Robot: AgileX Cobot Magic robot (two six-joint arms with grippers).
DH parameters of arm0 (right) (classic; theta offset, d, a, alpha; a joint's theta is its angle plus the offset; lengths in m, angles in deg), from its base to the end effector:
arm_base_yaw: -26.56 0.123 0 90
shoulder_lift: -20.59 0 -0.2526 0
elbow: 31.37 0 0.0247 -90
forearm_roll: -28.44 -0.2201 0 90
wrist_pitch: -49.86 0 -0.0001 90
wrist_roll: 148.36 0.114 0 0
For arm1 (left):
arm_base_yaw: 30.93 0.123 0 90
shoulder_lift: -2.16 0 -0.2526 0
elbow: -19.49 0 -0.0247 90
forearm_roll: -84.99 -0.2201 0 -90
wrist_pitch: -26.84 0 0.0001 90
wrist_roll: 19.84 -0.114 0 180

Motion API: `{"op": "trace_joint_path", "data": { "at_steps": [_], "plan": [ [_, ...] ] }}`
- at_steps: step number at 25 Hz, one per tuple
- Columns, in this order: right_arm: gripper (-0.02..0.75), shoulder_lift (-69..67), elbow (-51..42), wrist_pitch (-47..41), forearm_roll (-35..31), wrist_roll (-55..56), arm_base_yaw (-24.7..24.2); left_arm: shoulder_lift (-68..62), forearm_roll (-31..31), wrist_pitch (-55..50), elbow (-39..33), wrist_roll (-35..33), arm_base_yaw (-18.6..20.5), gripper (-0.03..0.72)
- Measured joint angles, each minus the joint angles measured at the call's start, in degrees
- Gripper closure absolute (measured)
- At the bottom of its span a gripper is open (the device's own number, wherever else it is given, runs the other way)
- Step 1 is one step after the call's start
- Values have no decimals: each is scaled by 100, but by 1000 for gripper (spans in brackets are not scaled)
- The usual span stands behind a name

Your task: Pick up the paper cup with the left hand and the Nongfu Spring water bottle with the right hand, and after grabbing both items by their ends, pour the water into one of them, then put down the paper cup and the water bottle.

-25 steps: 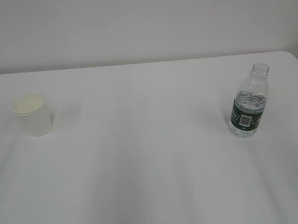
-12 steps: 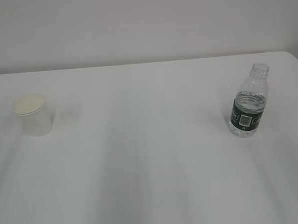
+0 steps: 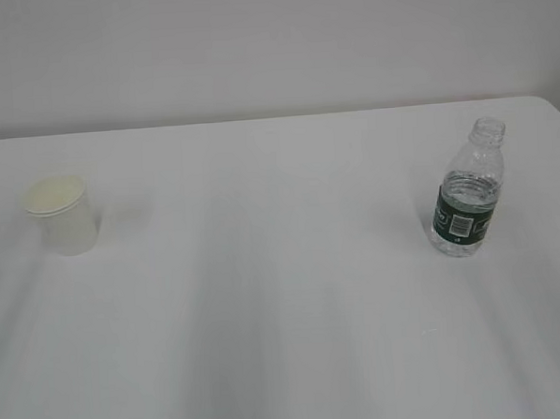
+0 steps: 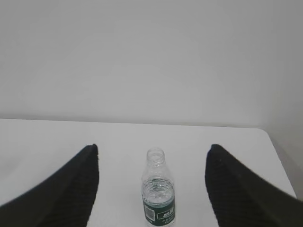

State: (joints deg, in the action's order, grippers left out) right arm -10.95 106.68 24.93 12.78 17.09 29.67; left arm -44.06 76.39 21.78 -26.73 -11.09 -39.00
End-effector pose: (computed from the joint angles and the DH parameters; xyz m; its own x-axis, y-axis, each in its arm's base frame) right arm 0.1001 0.0185 0.3263 -0.1313 -0.0121 -0.9913 -0.1672 0.9859 0.0101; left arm 0.1578 -0.0208 0.3058 -0.1287 0.0150 -0.9916 0.1270 0.9919 -0.0015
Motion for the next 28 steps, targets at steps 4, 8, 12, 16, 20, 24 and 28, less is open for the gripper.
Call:
{"op": "trace_joint_path", "data": {
  "at_steps": [4,8,12,16,20,24,28],
  "plan": [
    [201,-158,0,151,22,0,0,-68,140,174,-364,0,0,186],
    [202,-386,-20,164,21,0,0,-68,193,174,-549,0,0,188],
    [202,-686,-38,164,9,0,0,-68,213,303,-675,0,0,193],
    [202,-1021,-141,174,-38,0,0,-68,247,926,-1004,0,0,193],
    [202,-1220,-212,186,-47,0,0,-68,270,1328,-1285,0,0,194],
    [202,-1265,-222,265,-59,0,0,-68,270,1498,-1363,0,0,194],
    [202,-1364,-222,395,-59,0,0,-181,279,1735,-1376,0,0,194]
  ]
}}
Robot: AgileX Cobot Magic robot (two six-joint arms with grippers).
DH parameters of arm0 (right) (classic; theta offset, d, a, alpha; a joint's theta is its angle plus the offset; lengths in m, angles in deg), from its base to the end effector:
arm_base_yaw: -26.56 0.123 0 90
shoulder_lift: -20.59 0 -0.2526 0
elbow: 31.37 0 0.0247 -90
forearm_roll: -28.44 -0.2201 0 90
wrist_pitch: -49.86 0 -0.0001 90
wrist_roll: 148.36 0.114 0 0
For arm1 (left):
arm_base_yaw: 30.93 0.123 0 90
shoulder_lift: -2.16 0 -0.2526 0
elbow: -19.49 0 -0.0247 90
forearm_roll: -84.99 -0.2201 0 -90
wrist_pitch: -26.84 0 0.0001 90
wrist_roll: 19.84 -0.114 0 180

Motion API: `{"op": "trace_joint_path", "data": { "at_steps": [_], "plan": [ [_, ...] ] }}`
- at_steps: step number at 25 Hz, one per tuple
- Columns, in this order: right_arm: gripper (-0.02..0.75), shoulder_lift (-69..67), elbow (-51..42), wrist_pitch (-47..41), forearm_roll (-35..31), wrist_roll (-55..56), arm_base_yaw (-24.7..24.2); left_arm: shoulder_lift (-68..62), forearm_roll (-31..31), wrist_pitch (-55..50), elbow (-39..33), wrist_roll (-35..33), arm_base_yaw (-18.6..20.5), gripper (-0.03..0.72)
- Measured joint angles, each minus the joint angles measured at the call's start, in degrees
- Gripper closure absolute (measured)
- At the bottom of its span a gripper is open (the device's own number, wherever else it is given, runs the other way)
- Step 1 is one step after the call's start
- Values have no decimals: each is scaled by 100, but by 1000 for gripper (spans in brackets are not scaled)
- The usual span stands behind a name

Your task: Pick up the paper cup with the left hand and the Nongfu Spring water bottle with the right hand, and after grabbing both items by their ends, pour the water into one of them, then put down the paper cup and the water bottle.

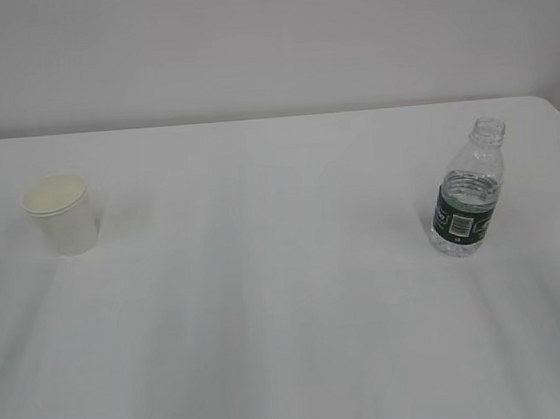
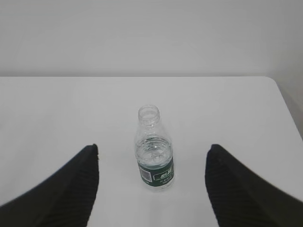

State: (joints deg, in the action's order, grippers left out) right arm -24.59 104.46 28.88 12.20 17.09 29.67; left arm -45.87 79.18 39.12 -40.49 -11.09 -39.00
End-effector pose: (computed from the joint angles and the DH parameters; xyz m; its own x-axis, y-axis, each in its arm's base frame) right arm 0.1478 0.0195 0.2913 -0.3360 -0.0067 -0.9418 -0.1443 0.9885 0.0445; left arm 0.1595 -0.0251 0.2546 -0.1084 -0.0387 -0.9934 0.1560 0.9862 -0.0555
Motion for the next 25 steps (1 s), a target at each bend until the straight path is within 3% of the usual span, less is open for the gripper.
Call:
{"op": "trace_joint_path", "data": {
  "at_steps": [15,25],
  "plan": [
    [202,-630,-14,380,0,0,0,-269,342,68,0,0,0,204],
    [202,-762,-1088,1881,0,0,0,-1497,342,822,0,0,0,204]
  ]
}}
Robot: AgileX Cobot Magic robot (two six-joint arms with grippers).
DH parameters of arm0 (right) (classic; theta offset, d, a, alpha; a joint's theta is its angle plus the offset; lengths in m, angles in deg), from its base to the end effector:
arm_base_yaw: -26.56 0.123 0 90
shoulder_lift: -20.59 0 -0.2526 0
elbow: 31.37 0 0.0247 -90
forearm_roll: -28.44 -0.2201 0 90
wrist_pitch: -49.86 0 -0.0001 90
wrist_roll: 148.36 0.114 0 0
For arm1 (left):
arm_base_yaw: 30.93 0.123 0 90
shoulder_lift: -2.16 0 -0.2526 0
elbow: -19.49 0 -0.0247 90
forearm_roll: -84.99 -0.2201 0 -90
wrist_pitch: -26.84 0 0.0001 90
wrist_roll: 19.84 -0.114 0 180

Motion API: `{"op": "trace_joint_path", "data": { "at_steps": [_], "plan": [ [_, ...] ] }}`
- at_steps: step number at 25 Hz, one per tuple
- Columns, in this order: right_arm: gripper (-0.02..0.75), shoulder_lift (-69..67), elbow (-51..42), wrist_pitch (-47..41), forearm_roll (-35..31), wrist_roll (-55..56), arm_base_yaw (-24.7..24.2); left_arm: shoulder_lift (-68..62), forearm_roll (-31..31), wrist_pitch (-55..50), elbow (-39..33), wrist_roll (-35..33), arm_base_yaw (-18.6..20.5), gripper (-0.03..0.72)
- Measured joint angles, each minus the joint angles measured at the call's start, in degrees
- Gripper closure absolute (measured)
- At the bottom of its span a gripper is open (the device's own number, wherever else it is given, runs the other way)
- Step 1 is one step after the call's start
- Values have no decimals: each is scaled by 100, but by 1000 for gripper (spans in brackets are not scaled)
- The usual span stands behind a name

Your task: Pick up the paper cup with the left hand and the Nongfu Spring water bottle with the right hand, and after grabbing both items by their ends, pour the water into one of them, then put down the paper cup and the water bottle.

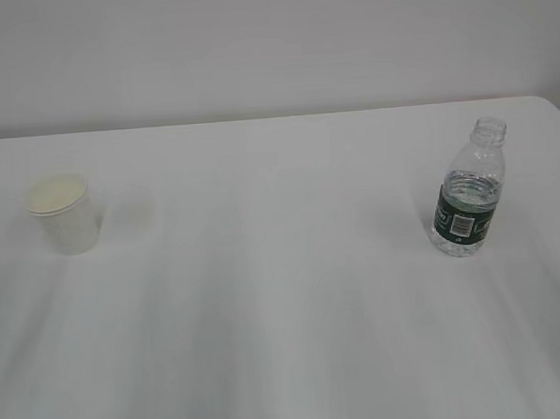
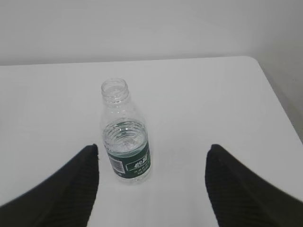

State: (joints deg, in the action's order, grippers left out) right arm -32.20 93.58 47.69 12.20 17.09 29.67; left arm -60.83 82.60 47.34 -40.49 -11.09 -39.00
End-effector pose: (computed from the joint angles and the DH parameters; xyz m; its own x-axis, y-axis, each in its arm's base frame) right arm 0.1711 0.0105 0.2413 -0.3420 0.0108 -0.9396 -0.0542 0.9980 0.0312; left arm 0.1925 -0.0290 0.2242 -0.2302 -0.0819 -0.9697 0.1292 0.9851 -0.1139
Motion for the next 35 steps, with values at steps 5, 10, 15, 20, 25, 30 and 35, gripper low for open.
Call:
{"op": "trace_joint_path", "data": {
  "at_steps": [5,10,15,20,25,30,35],
  "plan": [
    [202,-3,-195,736,0,0,0,-691,0,1123,0,0,0,204],
    [202,-107,-195,1465,-10,0,0,-1142,0,1704,0,0,0,204],
    [202,-297,-195,1802,-10,10,0,-1257,-36,1780,0,0,0,204],
    [202,-537,-195,1844,20,168,0,-1271,-132,1806,0,0,0,204],
    [202,-605,-195,1879,348,361,0,-1457,-135,2075,0,0,0,204],
    [202,-605,-195,2001,472,401,0,-1832,-145,2887,0,0,0,204],
    [202,-609,-195,2179,485,414,0,-2416,-145,3809,0,0,0,204]
  ]
}}
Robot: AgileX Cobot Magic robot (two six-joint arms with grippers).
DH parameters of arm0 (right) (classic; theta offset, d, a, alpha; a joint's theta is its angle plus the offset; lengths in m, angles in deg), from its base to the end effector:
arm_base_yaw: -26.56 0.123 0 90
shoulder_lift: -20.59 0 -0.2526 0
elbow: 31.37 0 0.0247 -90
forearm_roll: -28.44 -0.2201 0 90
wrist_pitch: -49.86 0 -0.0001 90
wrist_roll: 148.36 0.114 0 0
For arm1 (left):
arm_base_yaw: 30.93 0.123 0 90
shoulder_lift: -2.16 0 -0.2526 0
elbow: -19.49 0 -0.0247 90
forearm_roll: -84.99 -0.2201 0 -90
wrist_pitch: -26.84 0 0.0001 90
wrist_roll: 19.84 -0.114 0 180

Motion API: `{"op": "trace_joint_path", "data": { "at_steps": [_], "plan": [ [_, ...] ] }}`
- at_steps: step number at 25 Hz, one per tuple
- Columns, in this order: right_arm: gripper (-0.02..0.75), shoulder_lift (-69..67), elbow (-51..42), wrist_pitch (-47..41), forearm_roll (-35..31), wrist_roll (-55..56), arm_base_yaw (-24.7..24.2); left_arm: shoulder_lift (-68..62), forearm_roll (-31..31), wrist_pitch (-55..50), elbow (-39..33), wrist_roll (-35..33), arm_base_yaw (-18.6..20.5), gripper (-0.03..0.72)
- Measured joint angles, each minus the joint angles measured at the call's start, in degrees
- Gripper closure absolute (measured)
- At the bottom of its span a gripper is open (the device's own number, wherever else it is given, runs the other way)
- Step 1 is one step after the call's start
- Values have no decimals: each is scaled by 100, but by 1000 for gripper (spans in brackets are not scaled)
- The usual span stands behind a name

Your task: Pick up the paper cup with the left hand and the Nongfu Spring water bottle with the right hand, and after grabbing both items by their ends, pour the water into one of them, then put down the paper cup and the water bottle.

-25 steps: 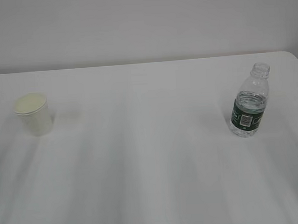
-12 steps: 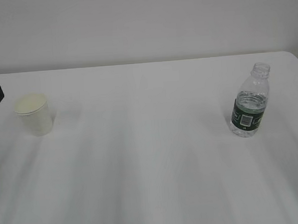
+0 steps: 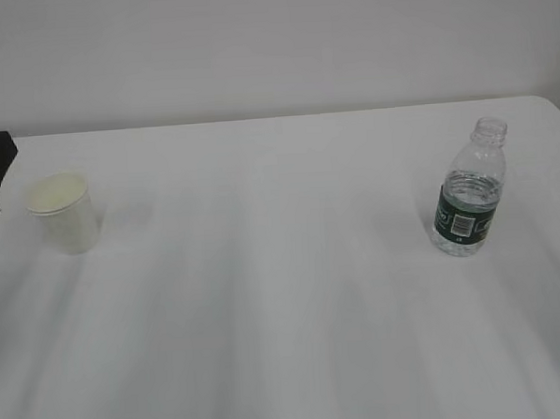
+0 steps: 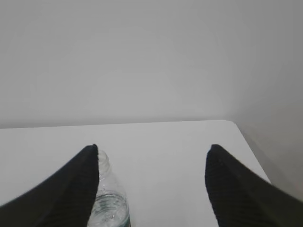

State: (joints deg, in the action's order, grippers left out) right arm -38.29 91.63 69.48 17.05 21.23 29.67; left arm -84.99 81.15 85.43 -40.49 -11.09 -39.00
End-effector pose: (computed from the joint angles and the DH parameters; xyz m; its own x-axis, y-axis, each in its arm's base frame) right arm 0.1914 0.0028 0.2522 -0.1150 -0.0004 -0.9934 0.0123 0.9999 -0.0018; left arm 0.2381 -0.0403 0.2065 0.0010 -0.1186 -0.9929 0.1982 0.9733 -0.1161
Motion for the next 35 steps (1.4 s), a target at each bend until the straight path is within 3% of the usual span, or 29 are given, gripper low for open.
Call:
{"op": "trace_joint_path", "data": {
  "at_steps": [9,16,21,29,35],
  "plan": [
    [202,-9,-500,924,124,201,0,-1510,-261,648,35,0,0,204],
    [202,-9,-1173,1765,593,660,0,-1957,-494,658,49,0,0,204],
    [202,-9,-1324,1879,918,747,0,-1956,-497,658,51,0,0,204],
    [202,-299,-1427,2025,1139,781,0,-1956,302,685,-211,0,0,204],
    [202,-1371,-1427,2769,1513,1098,0,-1956,384,685,-392,0,0,206]
  ]
}}
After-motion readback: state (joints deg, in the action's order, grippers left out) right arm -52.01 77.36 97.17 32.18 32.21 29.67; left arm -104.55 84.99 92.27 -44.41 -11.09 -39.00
